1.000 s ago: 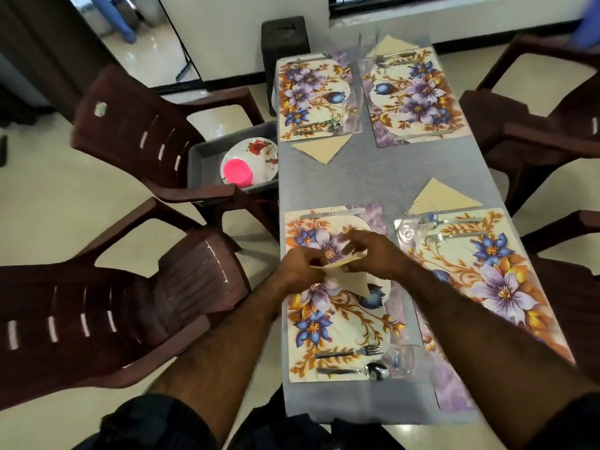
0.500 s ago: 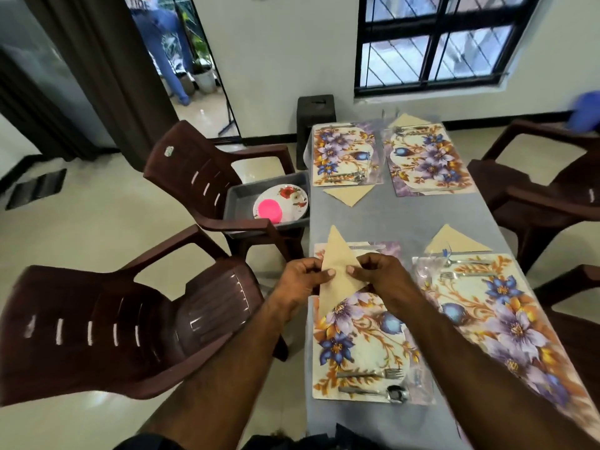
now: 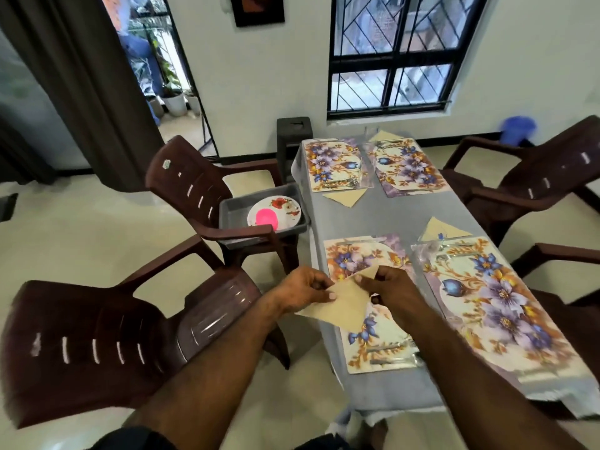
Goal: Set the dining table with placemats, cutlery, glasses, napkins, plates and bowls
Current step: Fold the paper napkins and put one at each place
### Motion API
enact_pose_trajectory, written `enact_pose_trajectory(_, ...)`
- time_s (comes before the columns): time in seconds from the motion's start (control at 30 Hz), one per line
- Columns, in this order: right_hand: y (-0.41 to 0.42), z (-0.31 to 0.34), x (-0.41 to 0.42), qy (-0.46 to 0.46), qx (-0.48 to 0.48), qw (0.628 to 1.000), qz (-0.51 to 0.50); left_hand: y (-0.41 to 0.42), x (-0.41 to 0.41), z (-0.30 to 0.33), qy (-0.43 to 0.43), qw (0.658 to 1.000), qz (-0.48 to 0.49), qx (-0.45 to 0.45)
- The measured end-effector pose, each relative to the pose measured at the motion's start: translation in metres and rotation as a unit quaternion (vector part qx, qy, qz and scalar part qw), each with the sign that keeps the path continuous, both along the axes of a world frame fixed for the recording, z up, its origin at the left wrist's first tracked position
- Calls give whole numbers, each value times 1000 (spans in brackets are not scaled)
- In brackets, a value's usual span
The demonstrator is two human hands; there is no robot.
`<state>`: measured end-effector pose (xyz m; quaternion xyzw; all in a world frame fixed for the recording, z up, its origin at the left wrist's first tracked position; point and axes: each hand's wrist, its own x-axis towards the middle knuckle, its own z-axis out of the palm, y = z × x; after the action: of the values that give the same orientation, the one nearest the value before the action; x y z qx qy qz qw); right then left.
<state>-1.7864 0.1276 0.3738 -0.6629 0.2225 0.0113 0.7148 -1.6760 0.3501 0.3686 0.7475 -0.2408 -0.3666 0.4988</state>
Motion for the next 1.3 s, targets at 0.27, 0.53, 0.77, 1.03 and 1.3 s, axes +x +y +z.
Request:
enact_pose_trajectory(0.27,-11,-28,-104,92,16,989,-114,14,-68,-45,95,991,98,2)
enact_pose_trajectory(0.53,-47,-92,-192,204,10,969,-137,-25,-150,-103,187,972,139,38)
enact_pose_trajectory(0.77,-106,-147,-214,240,-53,965,-89,-69,-195,-135,142,954,205,165)
enact_pose_trajectory(1.03,-146,-191,-186,237,-237,942,-10,-108,-197,-172,68,922,284,256)
enact_pose_trajectory(1.3,-153,-205,-181,258,-291,921,28,-129,-208,-169,19,891,321,320)
